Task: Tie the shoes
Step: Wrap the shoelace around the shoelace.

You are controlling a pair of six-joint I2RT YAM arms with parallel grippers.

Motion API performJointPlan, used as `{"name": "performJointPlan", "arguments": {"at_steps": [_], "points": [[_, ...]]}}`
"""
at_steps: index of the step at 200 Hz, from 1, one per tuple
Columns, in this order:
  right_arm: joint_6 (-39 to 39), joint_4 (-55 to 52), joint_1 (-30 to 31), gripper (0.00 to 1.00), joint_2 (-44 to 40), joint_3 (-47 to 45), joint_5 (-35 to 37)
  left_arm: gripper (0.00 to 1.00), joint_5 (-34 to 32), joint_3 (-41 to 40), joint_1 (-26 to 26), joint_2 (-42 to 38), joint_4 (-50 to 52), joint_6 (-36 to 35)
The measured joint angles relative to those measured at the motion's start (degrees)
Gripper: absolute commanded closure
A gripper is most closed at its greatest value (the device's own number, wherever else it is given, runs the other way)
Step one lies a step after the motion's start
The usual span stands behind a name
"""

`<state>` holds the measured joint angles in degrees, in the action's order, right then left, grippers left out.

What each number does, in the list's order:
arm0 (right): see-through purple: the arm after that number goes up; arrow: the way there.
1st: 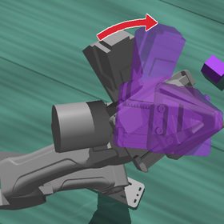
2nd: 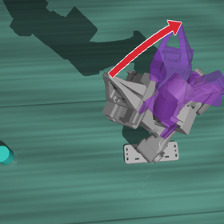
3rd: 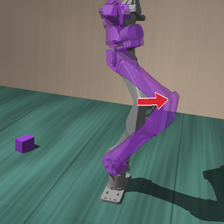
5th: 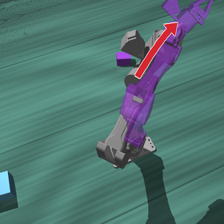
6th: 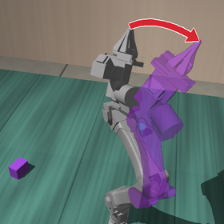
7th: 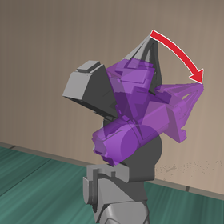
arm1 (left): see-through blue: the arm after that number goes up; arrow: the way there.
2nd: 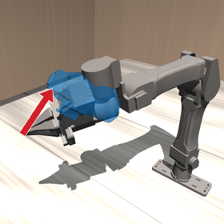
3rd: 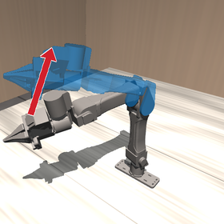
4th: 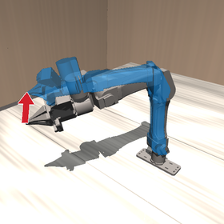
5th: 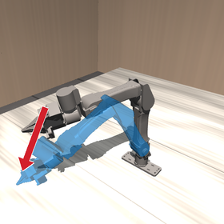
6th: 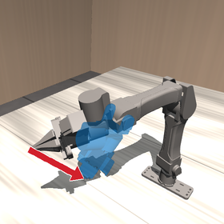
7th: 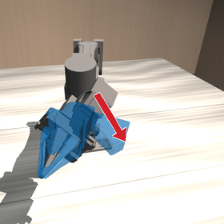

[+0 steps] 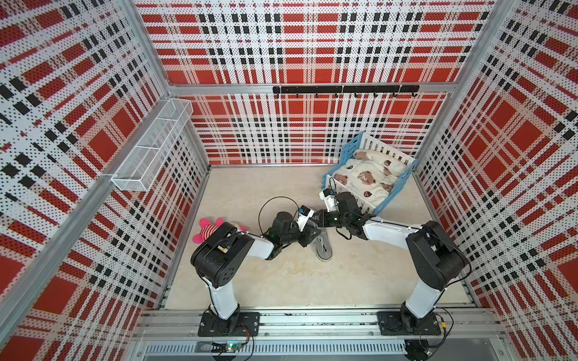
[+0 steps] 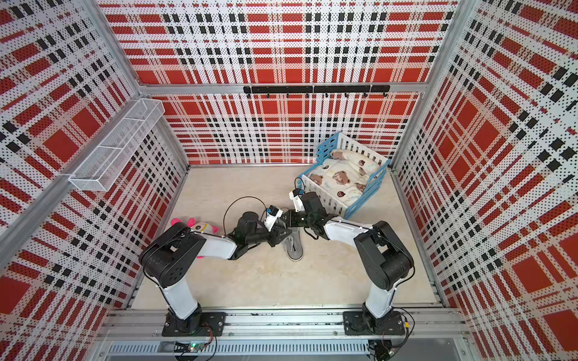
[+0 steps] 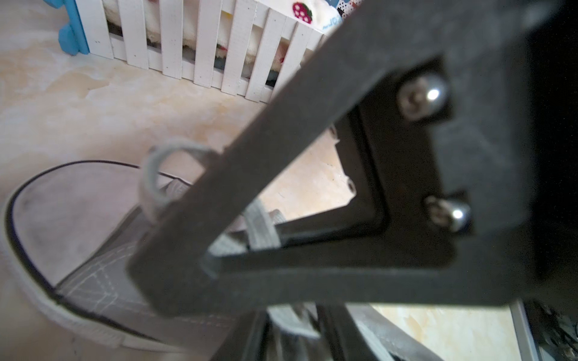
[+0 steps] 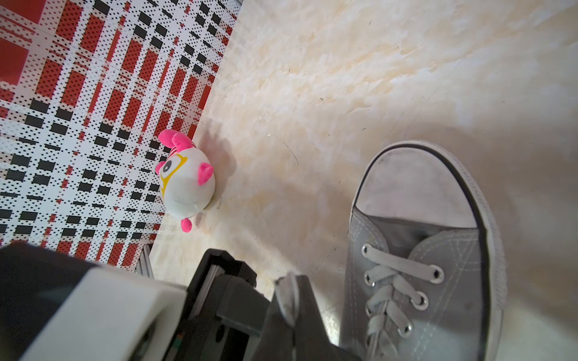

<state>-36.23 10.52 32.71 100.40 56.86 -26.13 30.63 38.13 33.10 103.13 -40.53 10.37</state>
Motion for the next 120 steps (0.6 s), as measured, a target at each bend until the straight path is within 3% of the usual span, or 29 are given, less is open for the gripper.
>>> {"name": "performJointPlan", "arguments": {"at_steps": [37, 69, 100, 120], "points": [[0.3, -0.1, 0.0, 1.00, 0.0, 0.0, 0.0, 0.78, 0.9, -0.2, -0.6, -0.7, 0.0, 0.9], [0.6, -0.3, 0.0, 1.00, 0.0, 0.0, 0.0, 0.72, 2.0, -0.9, -1.2, -1.6, 0.0, 2.0], [1.0, -0.9, 0.0, 1.00, 0.0, 0.6, 0.2, 0.59, 3.9, -2.4, -2.4, -3.5, -0.3, 3.5], [1.4, -1.0, 0.0, 1.00, 0.0, 0.7, 0.5, 0.57, 4.1, -3.9, -3.1, -4.9, -0.6, 4.6]]}}
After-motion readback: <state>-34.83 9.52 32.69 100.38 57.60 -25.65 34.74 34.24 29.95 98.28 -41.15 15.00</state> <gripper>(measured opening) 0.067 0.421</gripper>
